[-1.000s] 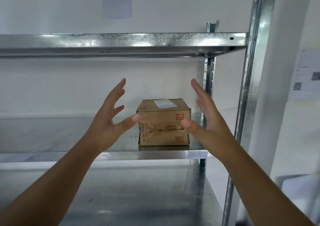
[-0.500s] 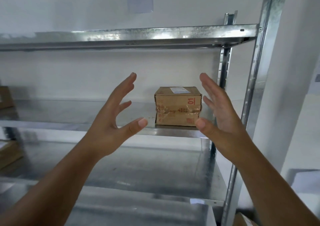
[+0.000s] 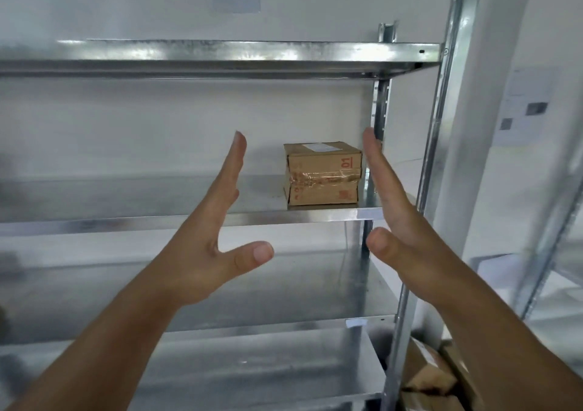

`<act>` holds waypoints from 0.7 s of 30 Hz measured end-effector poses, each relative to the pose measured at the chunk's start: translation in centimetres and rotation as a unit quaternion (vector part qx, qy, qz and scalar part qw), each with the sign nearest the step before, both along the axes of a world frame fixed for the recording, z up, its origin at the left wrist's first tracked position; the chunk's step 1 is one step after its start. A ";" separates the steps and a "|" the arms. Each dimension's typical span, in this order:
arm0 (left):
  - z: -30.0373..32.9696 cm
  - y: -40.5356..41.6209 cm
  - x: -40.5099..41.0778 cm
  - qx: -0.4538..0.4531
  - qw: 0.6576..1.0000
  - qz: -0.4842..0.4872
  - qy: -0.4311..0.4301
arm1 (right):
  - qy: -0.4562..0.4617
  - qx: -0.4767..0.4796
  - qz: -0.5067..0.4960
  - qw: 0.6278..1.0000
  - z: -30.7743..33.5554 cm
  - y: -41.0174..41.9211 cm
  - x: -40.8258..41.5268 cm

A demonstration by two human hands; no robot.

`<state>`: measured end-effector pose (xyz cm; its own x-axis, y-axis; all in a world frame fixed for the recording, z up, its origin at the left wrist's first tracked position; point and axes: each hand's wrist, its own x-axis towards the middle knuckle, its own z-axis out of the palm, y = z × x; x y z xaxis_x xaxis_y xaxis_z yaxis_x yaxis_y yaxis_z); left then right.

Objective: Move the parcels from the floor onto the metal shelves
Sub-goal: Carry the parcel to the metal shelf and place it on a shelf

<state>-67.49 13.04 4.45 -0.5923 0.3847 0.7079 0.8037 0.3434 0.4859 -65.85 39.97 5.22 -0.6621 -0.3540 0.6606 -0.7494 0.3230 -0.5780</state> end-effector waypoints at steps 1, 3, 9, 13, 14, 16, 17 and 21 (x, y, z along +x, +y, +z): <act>-0.1 -1.1 0.4 -0.004 1.000 -0.012 0.002 | 0.004 0.003 -0.005 1.000 -0.1 -1.4 0.9; -0.4 -3.4 1.0 -0.002 0.999 -0.037 0.003 | 0.009 0.008 -0.014 1.000 -0.5 -4.2 2.5; -1.8 -8.8 2.1 0.022 0.995 -0.094 -0.022 | -0.013 0.012 -0.054 0.998 -1.8 -10.4 7.1; -2.1 -10.4 3.0 0.032 0.990 -0.131 -0.032 | -0.022 0.019 -0.089 0.996 -1.9 -11.8 10.2; -2.2 -10.5 3.2 0.036 0.989 -0.139 -0.033 | -0.020 0.017 -0.099 0.995 -1.9 -11.8 10.9; -2.3 -10.5 3.9 0.041 0.986 -0.155 -0.034 | -0.024 0.011 -0.122 0.992 -1.9 -11.7 12.4; -2.5 -10.3 4.2 0.042 0.985 -0.163 -0.036 | -0.023 0.011 -0.134 0.991 -1.9 -11.6 13.1; -3.0 -8.7 5.9 0.037 0.975 -0.212 -0.051 | 0.006 0.029 -0.186 0.982 -2.4 -10.2 15.9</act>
